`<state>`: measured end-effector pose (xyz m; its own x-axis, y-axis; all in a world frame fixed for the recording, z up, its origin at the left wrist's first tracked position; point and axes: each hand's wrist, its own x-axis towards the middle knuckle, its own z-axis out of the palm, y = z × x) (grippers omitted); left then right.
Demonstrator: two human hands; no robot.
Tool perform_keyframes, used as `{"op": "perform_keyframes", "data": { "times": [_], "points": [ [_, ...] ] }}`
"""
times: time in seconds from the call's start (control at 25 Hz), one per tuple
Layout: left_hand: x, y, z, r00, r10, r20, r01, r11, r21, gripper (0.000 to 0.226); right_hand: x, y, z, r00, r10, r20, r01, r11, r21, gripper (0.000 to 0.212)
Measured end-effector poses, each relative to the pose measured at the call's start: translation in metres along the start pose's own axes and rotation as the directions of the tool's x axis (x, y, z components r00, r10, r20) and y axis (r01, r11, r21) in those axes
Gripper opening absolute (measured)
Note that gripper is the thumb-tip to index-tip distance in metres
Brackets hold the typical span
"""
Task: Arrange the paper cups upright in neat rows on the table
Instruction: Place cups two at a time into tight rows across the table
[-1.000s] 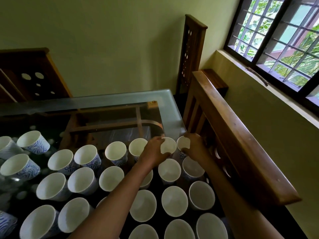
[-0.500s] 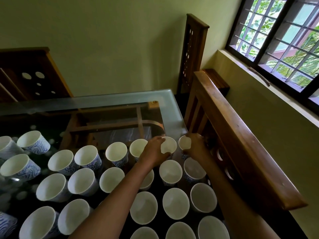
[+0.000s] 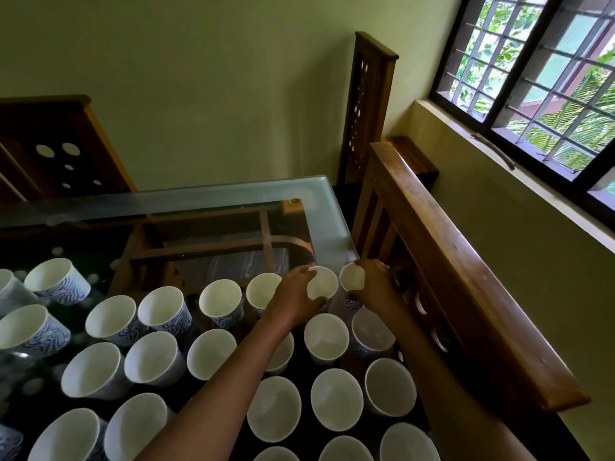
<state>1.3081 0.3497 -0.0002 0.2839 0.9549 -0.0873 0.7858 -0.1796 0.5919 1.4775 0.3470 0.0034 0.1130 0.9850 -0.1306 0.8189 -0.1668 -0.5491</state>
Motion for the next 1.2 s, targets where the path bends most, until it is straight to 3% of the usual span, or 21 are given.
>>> {"op": "perform_keyframes", "data": {
  "times": [0.28, 0.56, 0.72, 0.92, 1.2],
  "points": [
    [-0.001, 0.002, 0.002, 1.000, 0.015, -0.026, -0.015, 1.000, -0.019, 0.064, -0.003, 0.002, 0.001, 0.999, -0.020, -0.040, 0.022, 0.999, 0.046, 0.053],
    [-0.030, 0.001, -0.012, 0.989, 0.045, -0.142, -0.053, 0.997, -0.059, 0.053, -0.039, -0.015, -0.006, 0.994, -0.061, -0.092, 0.072, 0.990, 0.122, 0.059],
    [-0.060, 0.001, -0.023, 0.982, 0.054, -0.183, -0.078, 0.989, -0.126, 0.037, -0.061, -0.025, -0.015, 0.998, -0.058, -0.006, 0.058, 0.994, 0.093, 0.046],
    [-0.099, 0.006, -0.031, 0.986, -0.012, -0.169, -0.005, 0.995, -0.100, 0.048, -0.086, -0.038, -0.012, 0.986, -0.130, 0.108, 0.130, 0.991, 0.009, 0.048],
    [-0.137, -0.025, -0.027, 0.983, -0.115, -0.140, 0.112, 0.993, -0.032, 0.059, -0.116, -0.042, 0.009, 0.976, -0.171, 0.134, 0.161, 0.983, 0.084, 0.052]
  ]
}}
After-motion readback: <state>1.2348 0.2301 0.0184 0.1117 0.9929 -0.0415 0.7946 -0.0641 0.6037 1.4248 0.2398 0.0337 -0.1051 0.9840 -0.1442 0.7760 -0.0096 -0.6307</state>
